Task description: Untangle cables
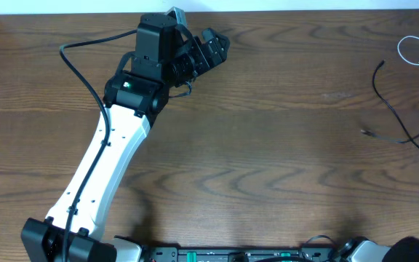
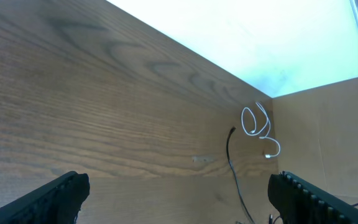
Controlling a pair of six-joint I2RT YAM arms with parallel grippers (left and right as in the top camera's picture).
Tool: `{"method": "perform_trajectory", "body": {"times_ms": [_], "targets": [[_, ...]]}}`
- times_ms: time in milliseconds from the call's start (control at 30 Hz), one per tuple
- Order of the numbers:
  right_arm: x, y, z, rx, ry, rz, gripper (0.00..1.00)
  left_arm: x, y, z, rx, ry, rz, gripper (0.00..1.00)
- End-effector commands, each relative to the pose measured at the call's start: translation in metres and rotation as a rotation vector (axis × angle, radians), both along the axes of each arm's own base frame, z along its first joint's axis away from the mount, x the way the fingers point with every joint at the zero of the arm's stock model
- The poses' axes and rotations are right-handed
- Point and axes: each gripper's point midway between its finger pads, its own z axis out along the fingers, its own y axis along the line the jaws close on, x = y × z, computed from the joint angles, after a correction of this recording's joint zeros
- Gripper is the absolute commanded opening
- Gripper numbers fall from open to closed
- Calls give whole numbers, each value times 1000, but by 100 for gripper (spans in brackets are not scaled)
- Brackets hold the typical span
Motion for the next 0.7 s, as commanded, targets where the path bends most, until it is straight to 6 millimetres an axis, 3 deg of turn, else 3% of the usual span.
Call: {"method": "perform_trajectory", "body": {"times_ms": [0, 267, 333, 567, 600, 667], "targets": [[3, -50, -25, 30, 44, -90, 1, 2, 1, 0, 16, -12, -2, 97], [6, -120, -76, 92, 114, -215, 1, 2, 1, 0, 16, -12, -1, 97], [5, -148, -107, 128, 179, -297, 1, 2, 1, 0, 16, -12, -1, 97], [-4, -188, -204, 174, 447, -470, 2, 2, 1, 0, 16, -12, -1, 97], [-6, -193, -217, 183, 483, -496, 13, 2, 1, 0, 16, -12, -1, 97], [-7, -199, -234, 192, 521, -519, 74, 2, 1, 0, 16, -12, -1, 97]]}}
